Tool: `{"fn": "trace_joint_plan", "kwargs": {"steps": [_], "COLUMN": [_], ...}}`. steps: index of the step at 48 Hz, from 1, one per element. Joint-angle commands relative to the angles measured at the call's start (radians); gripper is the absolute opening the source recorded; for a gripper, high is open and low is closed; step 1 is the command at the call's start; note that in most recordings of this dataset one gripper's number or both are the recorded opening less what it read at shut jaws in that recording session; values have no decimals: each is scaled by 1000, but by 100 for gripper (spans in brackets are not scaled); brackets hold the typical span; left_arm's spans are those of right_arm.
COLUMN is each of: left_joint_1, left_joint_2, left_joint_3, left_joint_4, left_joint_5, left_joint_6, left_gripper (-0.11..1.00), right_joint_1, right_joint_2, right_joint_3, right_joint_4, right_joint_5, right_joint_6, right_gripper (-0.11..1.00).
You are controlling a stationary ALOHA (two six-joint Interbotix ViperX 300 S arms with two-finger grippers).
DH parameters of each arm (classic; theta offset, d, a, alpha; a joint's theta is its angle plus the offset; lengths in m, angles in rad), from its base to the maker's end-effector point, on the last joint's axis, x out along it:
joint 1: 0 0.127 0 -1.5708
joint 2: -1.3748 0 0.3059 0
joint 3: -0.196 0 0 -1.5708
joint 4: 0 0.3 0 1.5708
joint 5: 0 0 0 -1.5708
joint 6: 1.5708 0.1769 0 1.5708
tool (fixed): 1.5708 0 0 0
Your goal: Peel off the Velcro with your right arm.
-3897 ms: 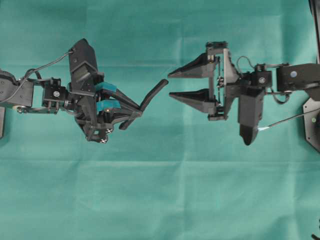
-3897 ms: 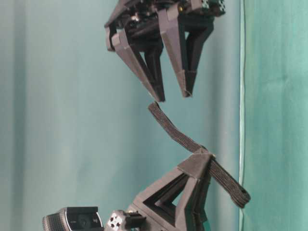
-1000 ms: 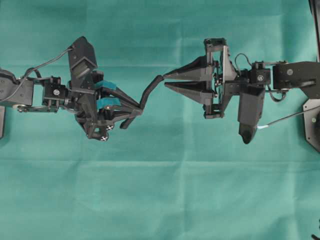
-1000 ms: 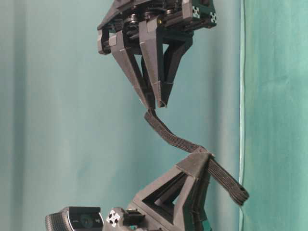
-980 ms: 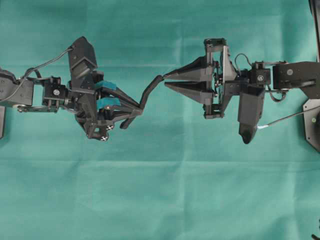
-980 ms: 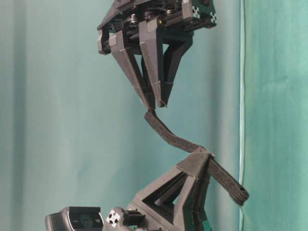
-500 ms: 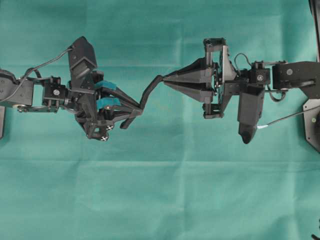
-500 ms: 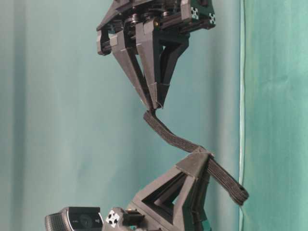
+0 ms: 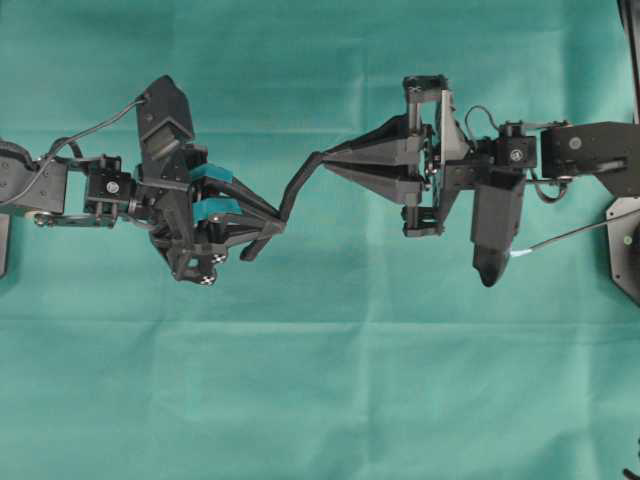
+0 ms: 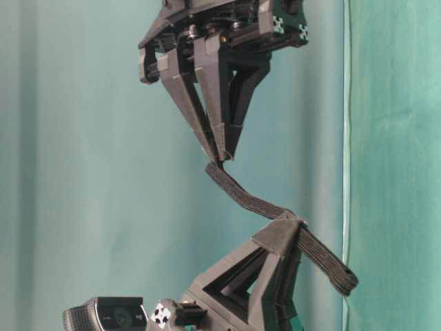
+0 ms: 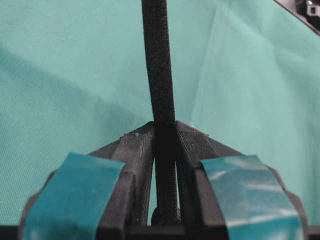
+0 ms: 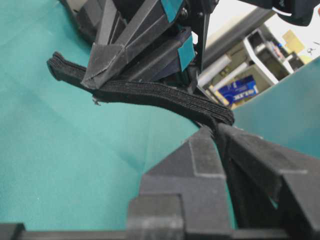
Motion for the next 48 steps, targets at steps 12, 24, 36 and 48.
{"fn": "trace_joint_plan", "kwargs": {"steps": [12,24,36,48], "left_joint_1": [0,0,0,0], "left_joint_2": [-11,-11,-11,-12], "left_joint_3": [-12,-12,-15,-21], "left_joint_4": [-2,0,0,-2], "left_joint_5": [-9,-11,-11,-11], "left_joint_6": [0,0,2,2], "left_gripper": [10,10,10,10], "right_joint_1": [3,3,25,44], "right_joint_2": [-2,-2,-2,17], "right_joint_3": [-26,-23,-20,-21], "right_joint_4": [0,0,-2,-2], "right_joint_5": [-11,-11,-6,-5], "right_joint_6": [2,2,2,3], "right_gripper": [-9,-9,-9,-9]}}
